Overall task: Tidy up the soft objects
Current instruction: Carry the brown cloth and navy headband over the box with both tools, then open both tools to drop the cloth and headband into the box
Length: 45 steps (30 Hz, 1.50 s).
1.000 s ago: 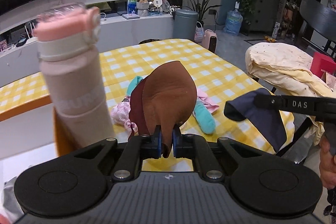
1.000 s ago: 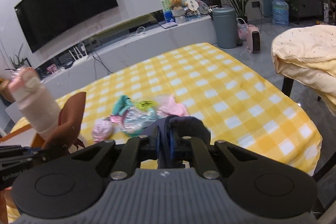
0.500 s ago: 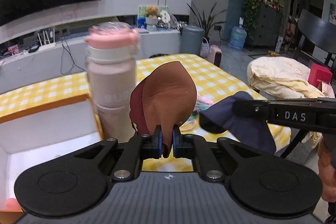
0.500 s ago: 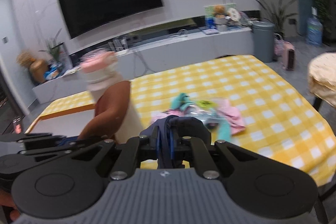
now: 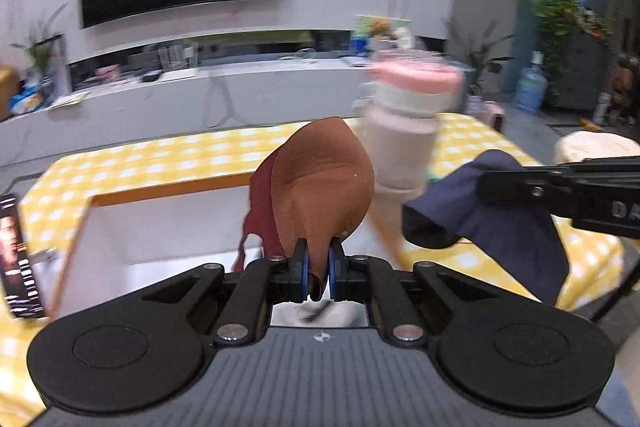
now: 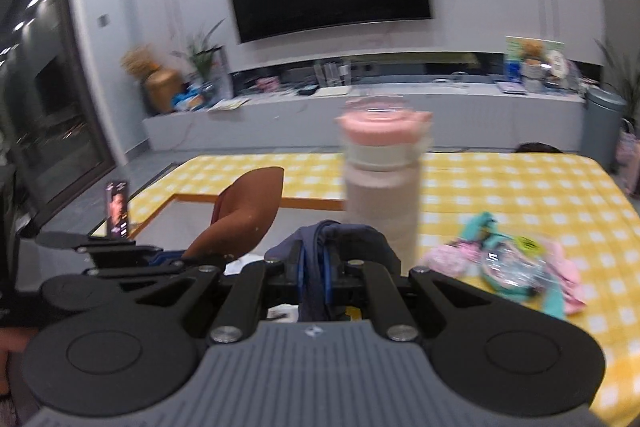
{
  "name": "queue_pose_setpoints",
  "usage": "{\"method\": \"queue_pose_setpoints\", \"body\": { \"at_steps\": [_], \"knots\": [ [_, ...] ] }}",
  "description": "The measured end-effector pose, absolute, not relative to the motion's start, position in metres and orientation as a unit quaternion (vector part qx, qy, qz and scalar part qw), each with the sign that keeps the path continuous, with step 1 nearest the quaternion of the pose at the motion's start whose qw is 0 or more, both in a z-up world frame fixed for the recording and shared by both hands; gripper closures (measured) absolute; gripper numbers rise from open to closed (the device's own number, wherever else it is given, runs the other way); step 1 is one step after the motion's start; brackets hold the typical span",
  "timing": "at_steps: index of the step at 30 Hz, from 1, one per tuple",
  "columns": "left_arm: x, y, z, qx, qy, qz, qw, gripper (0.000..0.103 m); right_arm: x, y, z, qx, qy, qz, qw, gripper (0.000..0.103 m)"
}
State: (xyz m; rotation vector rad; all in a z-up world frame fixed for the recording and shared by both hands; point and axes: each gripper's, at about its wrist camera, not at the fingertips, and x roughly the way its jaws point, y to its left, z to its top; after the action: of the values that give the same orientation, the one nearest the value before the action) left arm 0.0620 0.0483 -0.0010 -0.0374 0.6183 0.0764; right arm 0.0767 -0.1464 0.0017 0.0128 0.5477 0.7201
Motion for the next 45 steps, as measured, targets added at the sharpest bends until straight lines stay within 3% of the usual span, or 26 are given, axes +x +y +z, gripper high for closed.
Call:
{"method": "queue_pose_setpoints", "body": {
  "at_steps": [18, 27, 29, 31, 32, 33, 35, 36, 45],
  "knots": [
    [0.084, 0.145, -0.033, -0.055, 0.393, 0.116, 0.911, 0.092, 0.127, -0.009, -0.04, -0.137, 0.29, 0.393, 0.862, 0.096],
    [0.103, 0.16, -0.057, -0.067, 0.432, 0.115, 0.892, 0.086, 0.152, 0.029, -0.067, -0.203, 0.31, 0.384, 0.846, 0.095],
    [0.104, 0.162, -0.059, -0.075, 0.437, 0.114, 0.889, 0.078, 0.155, 0.034, -0.075, -0.219, 0.315, 0.379, 0.842, 0.095],
    [0.104, 0.162, -0.06, -0.084, 0.437, 0.112, 0.889, 0.077, 0.158, 0.037, -0.08, -0.23, 0.321, 0.377, 0.838, 0.094],
    [0.104, 0.162, -0.061, -0.086, 0.439, 0.112, 0.887, 0.072, 0.159, 0.037, -0.081, -0.233, 0.322, 0.377, 0.837, 0.092],
    [0.103, 0.161, -0.062, -0.085, 0.44, 0.116, 0.887, 0.068, 0.159, 0.038, -0.083, -0.237, 0.325, 0.376, 0.835, 0.083],
    [0.101, 0.161, -0.06, -0.084, 0.435, 0.121, 0.888, 0.043, 0.159, 0.039, -0.083, -0.239, 0.324, 0.376, 0.834, 0.069],
    [0.101, 0.161, -0.059, -0.085, 0.433, 0.123, 0.889, 0.041, 0.158, 0.039, -0.083, -0.24, 0.321, 0.378, 0.834, 0.063],
    [0.09, 0.151, -0.035, -0.079, 0.394, 0.122, 0.908, 0.036, 0.144, 0.026, -0.066, -0.244, 0.292, 0.38, 0.843, 0.063]
  ]
}}
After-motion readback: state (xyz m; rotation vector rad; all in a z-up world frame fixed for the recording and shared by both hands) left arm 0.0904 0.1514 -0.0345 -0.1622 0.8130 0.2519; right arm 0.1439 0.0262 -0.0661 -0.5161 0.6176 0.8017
